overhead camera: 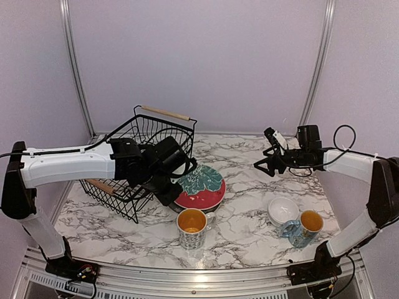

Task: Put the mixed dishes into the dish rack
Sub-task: Move the plate to the center of the board.

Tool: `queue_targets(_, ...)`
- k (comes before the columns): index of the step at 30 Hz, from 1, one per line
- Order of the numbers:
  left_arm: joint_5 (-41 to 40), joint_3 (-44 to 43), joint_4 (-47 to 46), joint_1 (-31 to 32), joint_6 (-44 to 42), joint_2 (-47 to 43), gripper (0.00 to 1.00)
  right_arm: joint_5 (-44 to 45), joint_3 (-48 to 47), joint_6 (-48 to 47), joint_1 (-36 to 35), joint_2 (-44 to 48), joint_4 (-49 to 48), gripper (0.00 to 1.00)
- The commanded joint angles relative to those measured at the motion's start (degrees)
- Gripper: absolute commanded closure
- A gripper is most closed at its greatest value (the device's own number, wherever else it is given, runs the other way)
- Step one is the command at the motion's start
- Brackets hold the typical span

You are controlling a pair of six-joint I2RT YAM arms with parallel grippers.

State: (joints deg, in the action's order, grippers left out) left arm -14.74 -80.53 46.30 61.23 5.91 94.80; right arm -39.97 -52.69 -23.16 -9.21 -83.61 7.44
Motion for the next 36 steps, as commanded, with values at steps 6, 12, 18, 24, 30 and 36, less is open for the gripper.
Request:
queue_targets(6,-9.1,-0.2,5.1,0.3,-0.9,6.7,0.86,-0.2,-2.1,-1.7,-0.5,1.6,1.2,0.1)
queue_targets(12,-6.9,3.8,3.8,0.2,-0.7,9.0,0.89,-0.8,-2.2,-1.4,-0.4,1.4,1.5,0.1)
queue_targets(18,-9.9,6.1,-0.4,-2.0,-0.9,10.4,0.92,0.3,-2.4,-2.1,-0.3,2.0,1.9,0.1)
queue_targets(24,-13.6,6.0,-4.6,-3.9,-0.5,12.3,0.97,-0.3,-2.5,-2.0,0.3,2.1,2.1,0.1)
queue_targets(30,-14.2,4.9,-7.1,-5.5,-2.0,15.5,0.97,-0.6,-2.6,-2.0,0.7,2.2,2.4,0.09)
queue_targets(36,-14.6,5.8,-9.2,-7.1,-1.9,17.3,0.97,-0.6,-2.7,-2.1,1.2,2.1,2.7,0.09)
